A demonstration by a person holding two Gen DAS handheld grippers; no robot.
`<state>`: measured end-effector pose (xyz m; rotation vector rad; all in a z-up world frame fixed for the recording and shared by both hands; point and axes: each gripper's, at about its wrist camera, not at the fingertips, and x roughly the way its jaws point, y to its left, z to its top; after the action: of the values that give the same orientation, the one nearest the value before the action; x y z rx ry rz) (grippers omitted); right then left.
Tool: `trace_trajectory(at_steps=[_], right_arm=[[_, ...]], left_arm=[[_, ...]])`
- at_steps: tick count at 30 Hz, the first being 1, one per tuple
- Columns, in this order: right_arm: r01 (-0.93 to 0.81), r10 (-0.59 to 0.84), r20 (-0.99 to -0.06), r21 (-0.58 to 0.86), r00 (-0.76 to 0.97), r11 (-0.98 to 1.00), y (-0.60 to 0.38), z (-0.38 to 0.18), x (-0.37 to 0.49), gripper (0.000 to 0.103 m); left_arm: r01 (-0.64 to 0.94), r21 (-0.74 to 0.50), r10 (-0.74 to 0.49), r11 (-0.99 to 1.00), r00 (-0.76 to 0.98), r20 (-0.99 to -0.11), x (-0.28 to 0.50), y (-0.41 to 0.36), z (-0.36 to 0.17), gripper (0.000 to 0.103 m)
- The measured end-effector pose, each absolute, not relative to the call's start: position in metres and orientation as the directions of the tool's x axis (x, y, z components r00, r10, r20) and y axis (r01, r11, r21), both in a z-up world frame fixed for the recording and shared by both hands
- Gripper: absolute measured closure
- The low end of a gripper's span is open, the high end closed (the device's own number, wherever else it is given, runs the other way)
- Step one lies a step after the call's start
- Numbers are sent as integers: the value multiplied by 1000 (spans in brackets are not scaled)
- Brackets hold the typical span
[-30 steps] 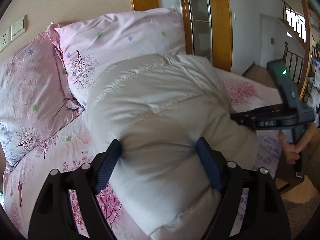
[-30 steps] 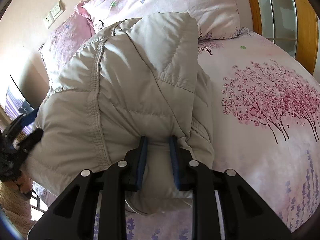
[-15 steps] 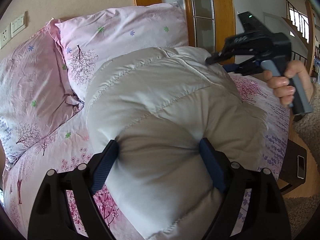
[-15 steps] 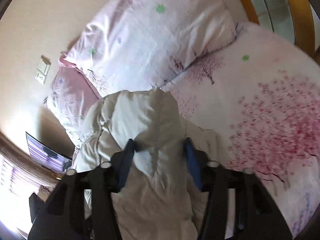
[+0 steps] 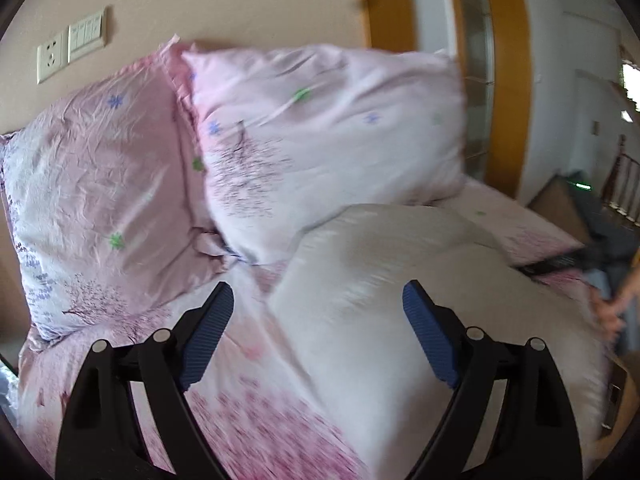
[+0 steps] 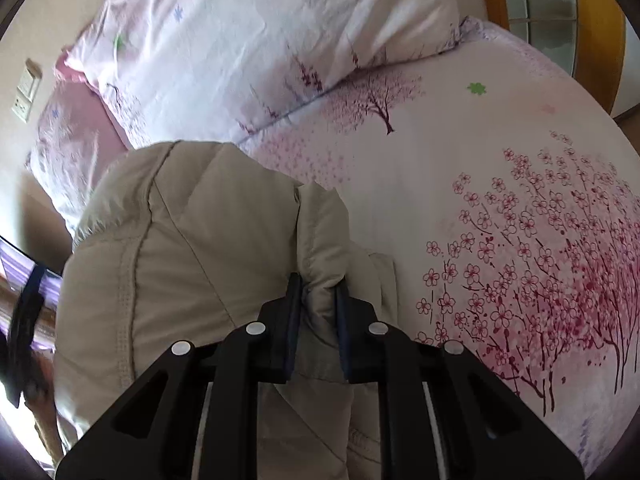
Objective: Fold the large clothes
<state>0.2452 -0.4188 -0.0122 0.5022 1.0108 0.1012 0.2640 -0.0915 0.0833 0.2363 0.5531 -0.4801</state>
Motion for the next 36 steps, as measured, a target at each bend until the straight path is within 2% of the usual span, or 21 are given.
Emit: trace_trajectory(at_steps=[6, 10, 12, 16, 19, 22, 25, 28, 33, 36], right_arm=[[154, 361, -790, 490, 496, 858, -428, -25, 251, 87], [151, 329, -792, 461, 515, 874, -422, -26, 252, 85], [148, 326, -781, 466, 532, 873, -424, -26, 251, 84], [159, 292, -759, 458, 583, 875, -436, -9, 234, 76], [108, 311, -664, 511, 680, 853, -440, 16, 204, 76], [18, 355, -623, 510, 697, 860, -425, 29, 179, 76], [-24, 379, -648, 486, 661, 873, -407, 23, 169, 76], [18, 385, -695, 497, 607, 868, -400, -2, 179, 77], [57, 441, -679, 578, 588, 814, -401, -25, 184, 77], [64, 459, -660, 608, 595, 791, -403, -30, 181, 77]], left_arm=[[513, 129, -332, 849, 707, -624, 297, -108, 57, 17], [520, 65, -329, 851, 626, -707, 312, -115, 35, 17], [516, 56, -325, 855, 616, -718, 313, -116, 29, 17], [511, 80, -306, 856, 626, -717, 311, -118, 29, 17], [512, 80, -307, 855, 625, -718, 311, -115, 29, 17], [511, 76, -309, 856, 624, -718, 312, -115, 29, 17], [509, 78, -307, 857, 627, -716, 311, -115, 29, 17], [505, 80, -307, 859, 634, -710, 310, -116, 28, 17], [480, 66, -318, 875, 672, -669, 304, -111, 32, 16], [463, 16, -348, 886, 688, -637, 299, -98, 39, 15]])
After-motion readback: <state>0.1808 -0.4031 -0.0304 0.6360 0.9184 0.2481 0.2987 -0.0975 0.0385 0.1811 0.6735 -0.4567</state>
